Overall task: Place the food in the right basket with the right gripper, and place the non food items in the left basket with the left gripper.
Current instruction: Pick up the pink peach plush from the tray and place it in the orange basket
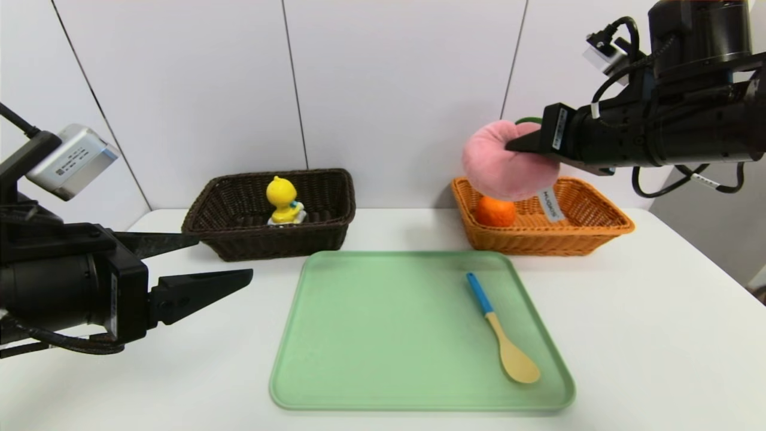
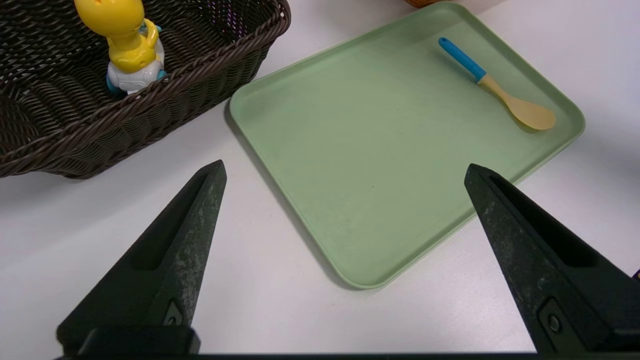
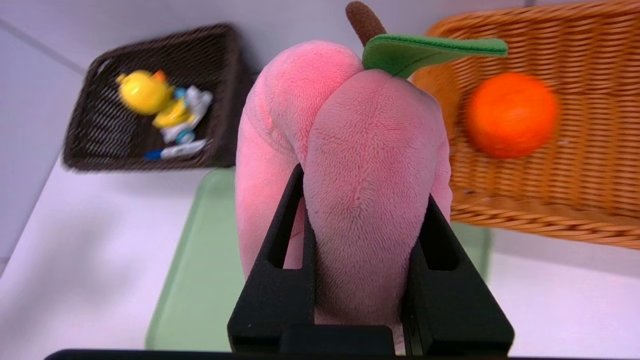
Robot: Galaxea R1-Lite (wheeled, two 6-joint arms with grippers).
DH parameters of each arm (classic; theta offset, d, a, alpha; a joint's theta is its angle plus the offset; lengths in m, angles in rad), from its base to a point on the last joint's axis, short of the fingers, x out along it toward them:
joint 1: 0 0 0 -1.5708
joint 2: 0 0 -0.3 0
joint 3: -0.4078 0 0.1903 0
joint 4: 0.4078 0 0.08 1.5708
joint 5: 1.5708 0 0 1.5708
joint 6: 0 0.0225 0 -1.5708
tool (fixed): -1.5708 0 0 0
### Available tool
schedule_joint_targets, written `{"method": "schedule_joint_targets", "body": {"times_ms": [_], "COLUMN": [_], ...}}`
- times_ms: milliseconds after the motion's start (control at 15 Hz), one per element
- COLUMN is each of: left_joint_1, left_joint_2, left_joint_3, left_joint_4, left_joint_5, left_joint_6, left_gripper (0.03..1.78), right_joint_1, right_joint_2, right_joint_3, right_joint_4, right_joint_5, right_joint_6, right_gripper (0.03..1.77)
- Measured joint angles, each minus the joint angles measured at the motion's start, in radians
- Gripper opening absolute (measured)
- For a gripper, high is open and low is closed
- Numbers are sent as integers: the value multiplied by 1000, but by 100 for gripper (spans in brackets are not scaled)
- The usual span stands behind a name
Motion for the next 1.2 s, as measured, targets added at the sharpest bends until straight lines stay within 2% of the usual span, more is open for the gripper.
{"method": "schedule_joint_targets", "body": {"times_ms": [200,667,867,1200], "left_joint_1": [0,0,0,0], "left_joint_2": [0,0,0,0], "left_joint_3": [2,7,11,12], "left_joint_4": [2,3,3,1], "left_joint_5": [0,0,0,0], "left_joint_6": [0,-1,-4,-4], "left_gripper": [169,169,169,169], "right_joint_1": [-108,-286,-325,-343], "right_joint_2": [56,237,306,377], "right_joint_3": [-19,-73,-104,-143], "right_joint_4": [-2,-81,-83,-80], "right_joint_5": [1,1,-1,-5], "right_joint_6": [4,4,-1,-10], "right_gripper": [46,46,46,46]}}
